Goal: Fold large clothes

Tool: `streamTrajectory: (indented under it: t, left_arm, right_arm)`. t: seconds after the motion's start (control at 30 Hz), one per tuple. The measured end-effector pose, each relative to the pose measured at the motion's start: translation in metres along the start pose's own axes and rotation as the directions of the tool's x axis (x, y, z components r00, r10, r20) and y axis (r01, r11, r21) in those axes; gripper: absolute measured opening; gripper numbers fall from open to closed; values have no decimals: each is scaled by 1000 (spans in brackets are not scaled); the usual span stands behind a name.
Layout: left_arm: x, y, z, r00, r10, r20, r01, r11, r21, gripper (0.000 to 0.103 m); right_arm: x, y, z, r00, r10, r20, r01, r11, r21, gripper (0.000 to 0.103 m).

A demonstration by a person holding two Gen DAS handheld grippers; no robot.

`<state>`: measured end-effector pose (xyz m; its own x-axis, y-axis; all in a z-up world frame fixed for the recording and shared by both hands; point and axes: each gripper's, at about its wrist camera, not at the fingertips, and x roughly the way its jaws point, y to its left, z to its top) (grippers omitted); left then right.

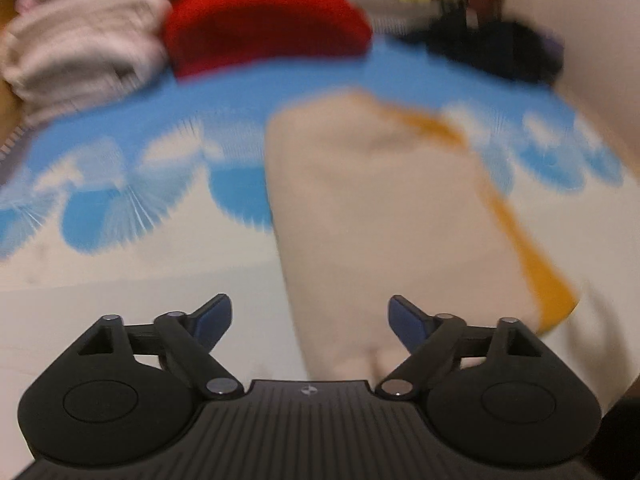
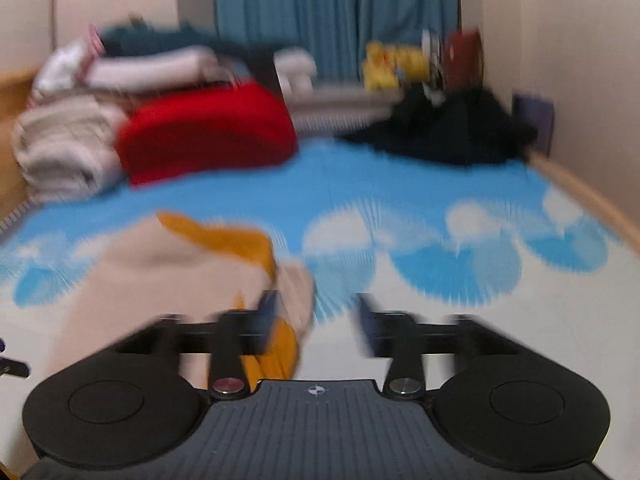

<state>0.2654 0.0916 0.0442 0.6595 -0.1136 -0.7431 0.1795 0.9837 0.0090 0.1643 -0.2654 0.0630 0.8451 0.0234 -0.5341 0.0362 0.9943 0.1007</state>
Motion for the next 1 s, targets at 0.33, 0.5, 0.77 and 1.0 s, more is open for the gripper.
streamTrajectory:
  t: [0.33,0.5,0.77,1.0]
  left_arm:
    - [-146,-85,-98,955,93,280,-74,994,-78,103]
    - [-151,-120,-160,959,105,265,-87,993,-77,103]
    - [-127,-119,-169,963,133,234,-108,987,-116,103]
    - [-116,-104,-159,976,110,187,-78,982,-171,103]
  right_arm:
    - [-160,26,-37,983,49,176,-43,998,-39,102]
    - [-187,40,-88,995,16,97,-14,1000,-18,102]
    - [-177,66,-116,1000,-5,10,5,999,-42,102]
    - [-166,89,-122,999,18,-29,-20,996,-92,102]
